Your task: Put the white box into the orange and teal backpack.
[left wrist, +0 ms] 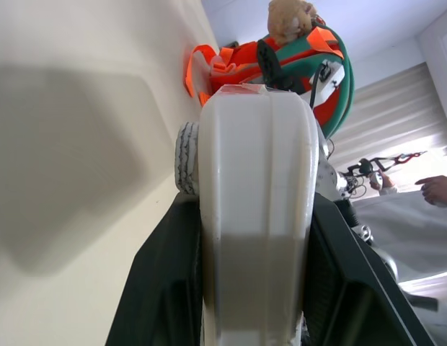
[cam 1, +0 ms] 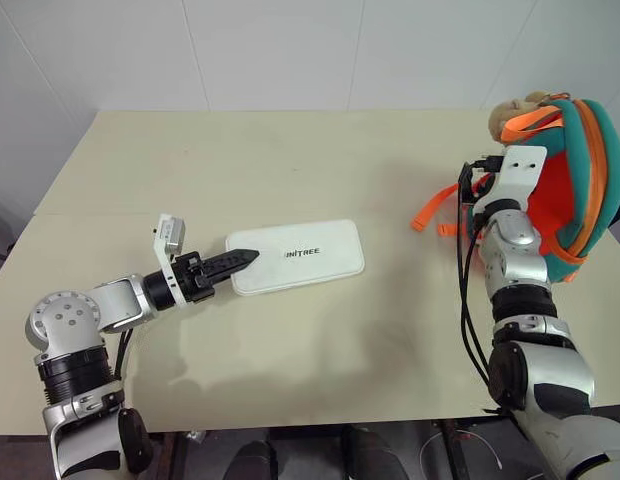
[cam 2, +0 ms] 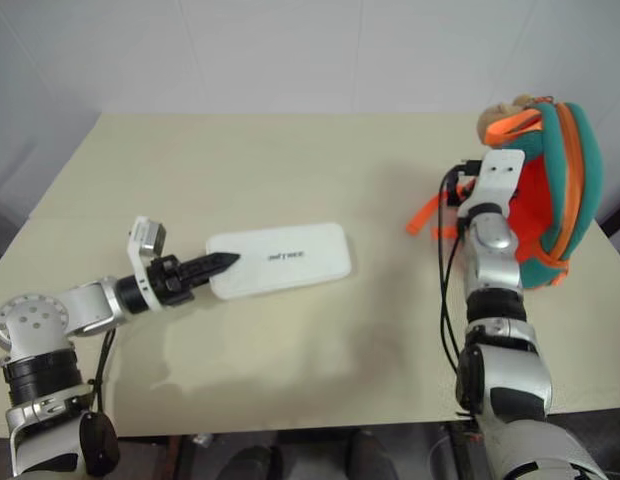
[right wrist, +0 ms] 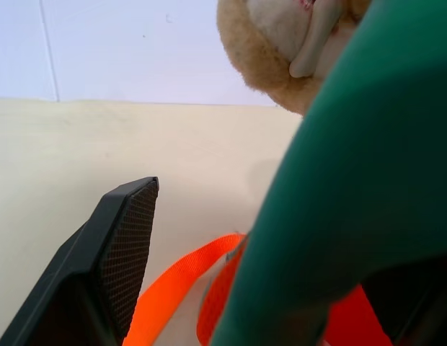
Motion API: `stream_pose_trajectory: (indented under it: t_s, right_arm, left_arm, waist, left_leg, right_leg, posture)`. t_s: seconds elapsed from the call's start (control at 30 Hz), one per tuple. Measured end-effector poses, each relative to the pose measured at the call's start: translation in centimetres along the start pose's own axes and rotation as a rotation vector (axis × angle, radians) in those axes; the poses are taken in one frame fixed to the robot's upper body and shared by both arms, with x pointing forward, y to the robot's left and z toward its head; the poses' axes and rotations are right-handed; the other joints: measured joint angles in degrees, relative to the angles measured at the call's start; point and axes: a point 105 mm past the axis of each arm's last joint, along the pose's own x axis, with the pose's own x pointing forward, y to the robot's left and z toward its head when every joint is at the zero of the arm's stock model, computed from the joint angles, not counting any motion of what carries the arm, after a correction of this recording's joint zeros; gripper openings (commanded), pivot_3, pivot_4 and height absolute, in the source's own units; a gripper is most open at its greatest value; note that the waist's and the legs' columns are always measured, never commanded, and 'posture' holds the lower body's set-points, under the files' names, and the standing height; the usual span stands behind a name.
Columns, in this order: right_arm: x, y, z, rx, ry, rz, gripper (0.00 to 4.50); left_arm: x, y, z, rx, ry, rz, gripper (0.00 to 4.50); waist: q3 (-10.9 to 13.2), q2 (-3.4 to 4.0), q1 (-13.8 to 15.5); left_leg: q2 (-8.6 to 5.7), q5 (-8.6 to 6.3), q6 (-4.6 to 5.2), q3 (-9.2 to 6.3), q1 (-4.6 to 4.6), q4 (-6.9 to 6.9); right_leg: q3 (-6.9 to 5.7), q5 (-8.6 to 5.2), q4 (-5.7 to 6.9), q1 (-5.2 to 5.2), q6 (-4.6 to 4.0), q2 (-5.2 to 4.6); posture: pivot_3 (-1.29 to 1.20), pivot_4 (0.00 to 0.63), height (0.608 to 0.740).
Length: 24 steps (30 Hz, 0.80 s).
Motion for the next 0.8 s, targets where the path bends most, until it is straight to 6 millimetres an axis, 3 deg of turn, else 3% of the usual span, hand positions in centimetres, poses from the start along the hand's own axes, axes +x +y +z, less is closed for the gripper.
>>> stream_pose_trajectory:
  t_s: [0.03, 0.17, 0.47, 0.67, 0.8]
  right_arm:
    - [0.1, 0.0, 0.0, 0.001, -0.001, -0.006, 4.5]
    - [0.5, -0.3, -0.1, 0.014, 0.017, -0.071, 3.6]
    - [0.6, -0.7, -0.2, 0.008, 0.02, -0.088, 0.63]
    - [0.7, 0.3, 0.1, 0.018, 0.017, 0.001, 0.51]
    - [0.7, 2.8, 0.9, 0.051, 0.006, 0.175, 0.51]
  left_arm:
    - [0.0, 0.0, -0.1, -0.002, 0.0, 0.001, 1.32]
    - [-0.1, 0.2, -0.2, -0.002, 0.001, 0.01, 1.32]
    - [-0.5, 0.3, 0.0, 0.009, -0.004, 0.025, 1.32]
    - [-0.7, 0.5, 0.3, 0.008, -0.014, 0.022, 1.32]
    - [-1.1, 0.6, 0.7, 0.016, -0.006, 0.039, 1.32]
  waist:
    - [0.0, 0.0, 0.01]
    - [0.0, 0.0, -0.02]
    - [0.01, 0.01, -0.13]
    - [0.01, 0.01, -0.36]
    - [0.02, 0.04, -1.11]
  left_leg:
    - [0.0, 0.0, 0.0, 0.0, 0.0, 0.0]
    - [0.01, 0.01, -0.02, 0.01, -0.01, -0.01]
    - [0.01, 0.02, -0.04, 0.05, 0.0, 0.0]
    - [0.01, 0.02, -0.04, 0.06, 0.0, 0.0]
    - [0.04, 0.02, -0.04, 0.03, 0.0, -0.01]
  right_leg:
    - [-0.01, 0.0, -0.01, 0.0, 0.0, 0.0]
    - [-0.01, 0.0, -0.03, 0.0, 0.0, 0.01]
    - [-0.01, 0.0, -0.02, 0.0, 0.0, 0.03]
    - [-0.01, 0.0, -0.01, 0.0, 0.0, 0.04]
    - [0.02, 0.01, 0.01, 0.0, 0.01, 0.05]
  posture:
    - [0.0, 0.15, 0.74]
    - [0.0, 0.15, 0.74]
    - [0.0, 0.15, 0.74]
    - [0.0, 0.15, 0.74]
    - [0.0, 0.15, 0.74]
